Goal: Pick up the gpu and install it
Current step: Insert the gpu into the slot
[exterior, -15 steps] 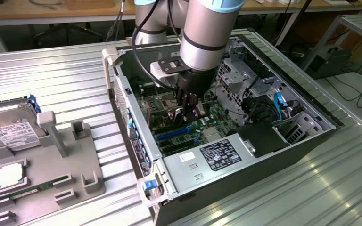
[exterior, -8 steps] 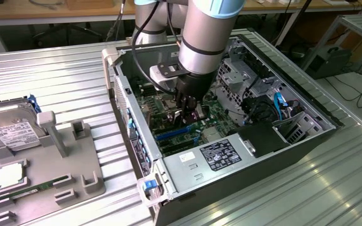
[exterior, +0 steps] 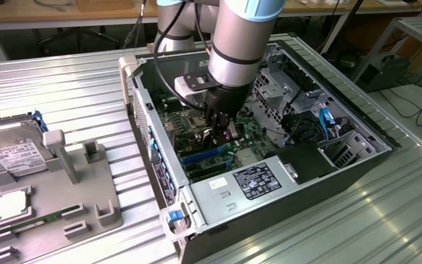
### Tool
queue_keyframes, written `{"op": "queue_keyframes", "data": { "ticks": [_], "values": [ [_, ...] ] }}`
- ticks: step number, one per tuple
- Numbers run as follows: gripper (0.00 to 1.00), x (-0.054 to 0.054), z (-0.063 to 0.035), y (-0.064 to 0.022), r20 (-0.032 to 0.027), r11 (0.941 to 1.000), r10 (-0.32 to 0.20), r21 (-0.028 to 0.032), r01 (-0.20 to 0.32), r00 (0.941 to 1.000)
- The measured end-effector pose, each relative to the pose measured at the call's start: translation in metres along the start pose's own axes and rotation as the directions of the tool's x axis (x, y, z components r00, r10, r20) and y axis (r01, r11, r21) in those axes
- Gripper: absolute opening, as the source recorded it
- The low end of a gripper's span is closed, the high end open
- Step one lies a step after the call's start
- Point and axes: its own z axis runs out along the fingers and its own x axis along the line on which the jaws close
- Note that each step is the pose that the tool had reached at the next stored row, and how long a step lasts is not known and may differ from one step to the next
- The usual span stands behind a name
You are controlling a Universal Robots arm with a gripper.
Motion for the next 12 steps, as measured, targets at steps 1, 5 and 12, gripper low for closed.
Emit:
{"op": "queue_keyframes", "data": {
  "ticks": [1, 5, 12],
  "values": [
    [0.28, 0.0, 0.0001, 0.0003, 0.0001, 1.0, 0.0, 0.0, 0.0, 1.0],
    [0.28, 0.0, 0.002, 0.0026, 0.0001, 1.0, 0.0, 0.0001, 0.0, 1.0],
    [0.28, 0.0, 0.0101, 0.0025, 0.0, 1.0, 0.0, 0.0, 0.0, 1.0]
  ]
}}
